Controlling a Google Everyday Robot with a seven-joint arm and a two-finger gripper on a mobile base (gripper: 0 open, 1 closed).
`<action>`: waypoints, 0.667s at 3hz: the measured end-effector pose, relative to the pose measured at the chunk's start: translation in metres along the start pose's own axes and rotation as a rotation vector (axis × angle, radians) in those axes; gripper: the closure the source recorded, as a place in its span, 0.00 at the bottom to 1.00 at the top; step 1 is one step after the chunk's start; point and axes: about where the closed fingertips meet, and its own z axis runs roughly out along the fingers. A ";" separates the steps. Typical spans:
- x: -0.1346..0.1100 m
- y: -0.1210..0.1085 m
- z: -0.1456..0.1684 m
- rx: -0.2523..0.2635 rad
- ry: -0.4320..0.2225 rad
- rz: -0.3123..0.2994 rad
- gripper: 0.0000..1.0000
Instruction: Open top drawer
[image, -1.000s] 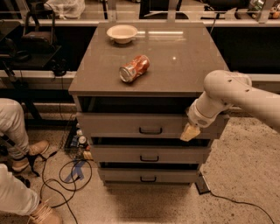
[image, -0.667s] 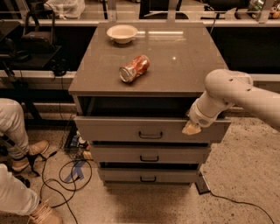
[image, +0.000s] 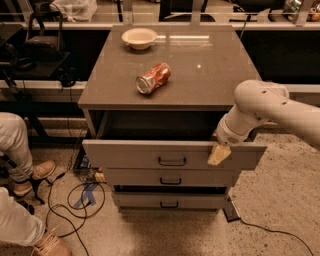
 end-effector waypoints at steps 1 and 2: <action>0.000 0.000 0.000 0.000 0.000 0.000 0.00; 0.000 0.002 0.002 -0.017 -0.004 -0.016 0.00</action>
Offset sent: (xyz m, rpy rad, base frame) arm -0.0020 0.0008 0.0002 0.0119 0.0173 0.0442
